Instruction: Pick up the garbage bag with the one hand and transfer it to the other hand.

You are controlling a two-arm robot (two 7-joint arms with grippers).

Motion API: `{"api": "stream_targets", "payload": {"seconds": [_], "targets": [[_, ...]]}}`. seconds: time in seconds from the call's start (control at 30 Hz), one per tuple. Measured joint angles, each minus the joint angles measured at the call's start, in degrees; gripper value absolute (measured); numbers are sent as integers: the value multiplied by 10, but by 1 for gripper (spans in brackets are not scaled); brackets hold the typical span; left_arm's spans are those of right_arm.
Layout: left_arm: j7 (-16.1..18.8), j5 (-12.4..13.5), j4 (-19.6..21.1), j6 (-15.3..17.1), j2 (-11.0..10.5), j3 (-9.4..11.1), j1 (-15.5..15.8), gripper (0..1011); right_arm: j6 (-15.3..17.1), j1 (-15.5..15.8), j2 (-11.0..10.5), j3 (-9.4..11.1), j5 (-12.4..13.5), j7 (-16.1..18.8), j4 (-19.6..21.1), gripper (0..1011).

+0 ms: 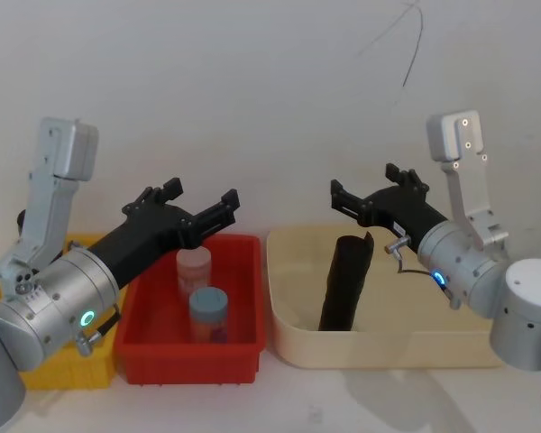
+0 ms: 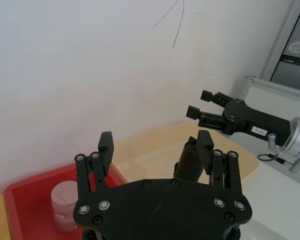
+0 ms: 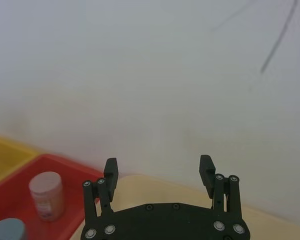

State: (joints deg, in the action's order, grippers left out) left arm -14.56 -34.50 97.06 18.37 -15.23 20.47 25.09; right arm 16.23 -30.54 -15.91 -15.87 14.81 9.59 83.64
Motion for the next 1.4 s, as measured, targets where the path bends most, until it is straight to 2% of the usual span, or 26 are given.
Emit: {"api": "stream_targets", "payload": {"seconds": [0.23, 0.43, 0.7, 0.97, 1.4], "targets": [[1, 0, 1, 0, -1, -1, -1, 1001, 4, 1, -10, -12, -2, 28, 22, 1002], [1, -1, 2, 1, -1, -1, -2, 1001, 20, 8, -19, -32, -1, 62, 43, 1001], [2, -1, 2, 1, -1, -2, -2, 1001, 46, 20, -22, -59, 3, 89, 58, 1002], [2, -1, 3, 1, -2, -2, -2, 1001, 81, 33, -11, -95, 10, 104, 58, 1001], [2, -1, 3, 1, -2, -2, -2, 1001, 102, 33, 15, -128, 9, 108, 36, 1001]]}}
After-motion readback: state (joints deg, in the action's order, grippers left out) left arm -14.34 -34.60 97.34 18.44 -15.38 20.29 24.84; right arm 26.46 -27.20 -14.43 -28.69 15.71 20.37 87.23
